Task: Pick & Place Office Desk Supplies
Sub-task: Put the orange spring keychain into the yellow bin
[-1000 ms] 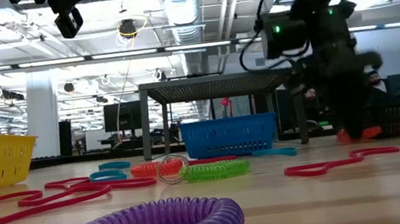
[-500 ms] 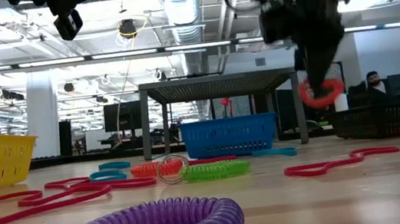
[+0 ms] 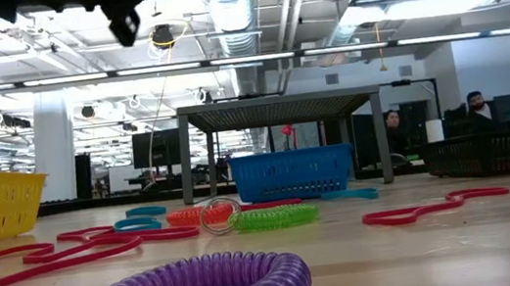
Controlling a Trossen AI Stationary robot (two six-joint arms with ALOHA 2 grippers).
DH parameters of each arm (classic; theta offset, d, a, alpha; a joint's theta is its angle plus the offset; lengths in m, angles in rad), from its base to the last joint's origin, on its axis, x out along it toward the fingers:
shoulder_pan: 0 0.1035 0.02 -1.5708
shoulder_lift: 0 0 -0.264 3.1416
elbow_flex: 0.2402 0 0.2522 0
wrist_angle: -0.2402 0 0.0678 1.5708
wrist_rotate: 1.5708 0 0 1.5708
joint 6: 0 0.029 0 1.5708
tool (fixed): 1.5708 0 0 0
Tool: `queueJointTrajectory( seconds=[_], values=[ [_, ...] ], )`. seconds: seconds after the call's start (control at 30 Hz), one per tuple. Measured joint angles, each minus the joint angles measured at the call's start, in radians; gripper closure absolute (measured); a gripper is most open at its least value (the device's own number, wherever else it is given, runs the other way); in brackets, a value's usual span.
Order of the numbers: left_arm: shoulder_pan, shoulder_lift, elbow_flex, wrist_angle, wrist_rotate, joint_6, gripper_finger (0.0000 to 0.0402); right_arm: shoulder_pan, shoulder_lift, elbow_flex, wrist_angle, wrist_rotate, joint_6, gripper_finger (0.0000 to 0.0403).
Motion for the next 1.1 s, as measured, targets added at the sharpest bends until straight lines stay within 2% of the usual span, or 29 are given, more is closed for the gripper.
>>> queueJointTrajectory(
  seconds=[0.2, 0.27, 0.67, 0.9, 1.1],
  values=[
    [0.000, 0.142, 0.004, 0.386, 0.091, -0.024, 0.0316, 0.036, -0.004, 0.000, 0.213, -0.006, 0.113, 0.0401],
    [0.000, 0.181, 0.016, 0.460, 0.113, -0.036, 0.0316, 0.047, 0.008, 0.001, 0.254, 0.004, 0.130, 0.0401],
    [-0.023, 0.361, 0.201, 0.478, 0.263, -0.066, 0.0316, 0.050, 0.043, 0.001, 0.423, 0.050, 0.204, 0.0401],
    [-0.035, 0.410, 0.248, 0.477, 0.283, -0.101, 0.0311, 0.051, 0.043, 0.001, 0.464, 0.050, 0.211, 0.0401],
    [-0.042, 0.444, 0.281, 0.478, 0.281, -0.119, 0.0279, 0.050, 0.043, 0.001, 0.474, 0.054, 0.219, 0.0401]
  ],
)
